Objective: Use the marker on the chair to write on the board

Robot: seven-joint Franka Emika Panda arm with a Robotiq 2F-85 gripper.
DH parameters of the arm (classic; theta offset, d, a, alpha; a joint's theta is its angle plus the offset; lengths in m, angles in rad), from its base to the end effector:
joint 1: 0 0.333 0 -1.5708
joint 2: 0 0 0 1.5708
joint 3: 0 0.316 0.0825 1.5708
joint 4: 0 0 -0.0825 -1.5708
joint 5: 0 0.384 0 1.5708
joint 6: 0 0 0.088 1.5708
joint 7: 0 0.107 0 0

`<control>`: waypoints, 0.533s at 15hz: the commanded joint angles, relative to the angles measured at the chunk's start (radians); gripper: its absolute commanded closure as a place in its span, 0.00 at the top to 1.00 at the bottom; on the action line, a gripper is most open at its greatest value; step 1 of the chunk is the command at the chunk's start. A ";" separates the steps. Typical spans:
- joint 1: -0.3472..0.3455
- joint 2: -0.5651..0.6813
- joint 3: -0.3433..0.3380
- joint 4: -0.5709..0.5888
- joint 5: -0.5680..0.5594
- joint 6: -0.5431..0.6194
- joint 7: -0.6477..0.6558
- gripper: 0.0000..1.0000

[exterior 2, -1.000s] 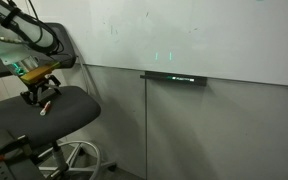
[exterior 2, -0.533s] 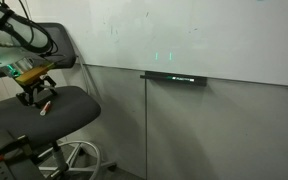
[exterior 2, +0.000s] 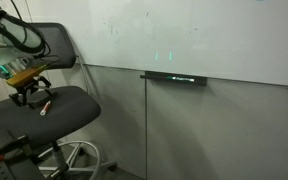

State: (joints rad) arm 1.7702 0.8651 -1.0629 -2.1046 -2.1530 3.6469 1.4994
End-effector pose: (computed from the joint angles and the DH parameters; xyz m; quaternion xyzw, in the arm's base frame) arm 0.2884 0.3508 0.1580 0.6314 0.7542 0.1079 0.1444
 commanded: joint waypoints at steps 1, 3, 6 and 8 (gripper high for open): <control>0.071 0.039 -0.019 -0.004 0.026 -0.028 0.101 1.00; 0.090 0.029 -0.014 -0.025 0.034 -0.062 0.124 1.00; 0.159 0.014 -0.047 -0.091 0.044 -0.170 0.184 1.00; 0.213 0.021 -0.068 -0.134 0.051 -0.263 0.232 1.00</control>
State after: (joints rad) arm 1.8877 0.8861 -1.0767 -2.1686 -2.1263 3.4866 1.6675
